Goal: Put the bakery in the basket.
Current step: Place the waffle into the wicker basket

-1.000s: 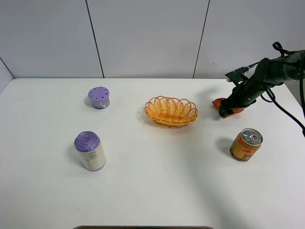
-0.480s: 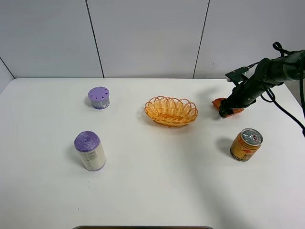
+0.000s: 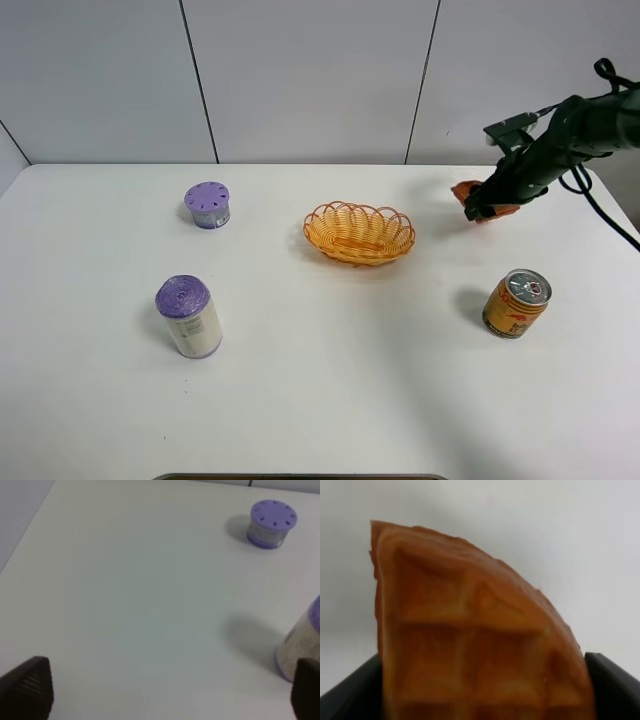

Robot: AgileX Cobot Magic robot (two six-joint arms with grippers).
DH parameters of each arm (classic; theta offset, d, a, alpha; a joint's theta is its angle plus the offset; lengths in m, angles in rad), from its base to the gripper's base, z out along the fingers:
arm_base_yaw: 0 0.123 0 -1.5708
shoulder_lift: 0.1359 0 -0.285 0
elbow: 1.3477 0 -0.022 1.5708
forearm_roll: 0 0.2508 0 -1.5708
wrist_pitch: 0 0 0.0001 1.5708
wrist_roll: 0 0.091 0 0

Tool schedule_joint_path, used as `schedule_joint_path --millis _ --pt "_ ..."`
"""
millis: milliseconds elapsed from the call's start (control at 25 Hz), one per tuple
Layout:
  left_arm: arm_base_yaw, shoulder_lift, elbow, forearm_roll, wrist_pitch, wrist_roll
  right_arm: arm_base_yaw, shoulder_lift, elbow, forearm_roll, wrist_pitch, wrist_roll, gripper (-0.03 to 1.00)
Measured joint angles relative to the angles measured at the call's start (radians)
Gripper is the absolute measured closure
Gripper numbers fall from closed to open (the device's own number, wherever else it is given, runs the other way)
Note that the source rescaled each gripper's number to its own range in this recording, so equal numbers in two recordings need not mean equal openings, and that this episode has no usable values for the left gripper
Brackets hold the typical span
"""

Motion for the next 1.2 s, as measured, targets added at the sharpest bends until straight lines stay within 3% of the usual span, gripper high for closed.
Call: schedule_joint_path --millis 360,800,1200 --pt "0.000 0.000 0.000 0.000 0.000 0.000 0.056 -0.190 0.000 -0.024 0.016 0.197 0.97" --pt "0.000 0.000 0.000 0.000 0.000 0.000 0.252 -0.271 0.001 -0.024 0.029 0.356 0.97" --pt "0.000 0.000 0.000 0.000 0.000 0.000 0.402 -0.271 0.006 -0.047 -0.024 0.532 0.97"
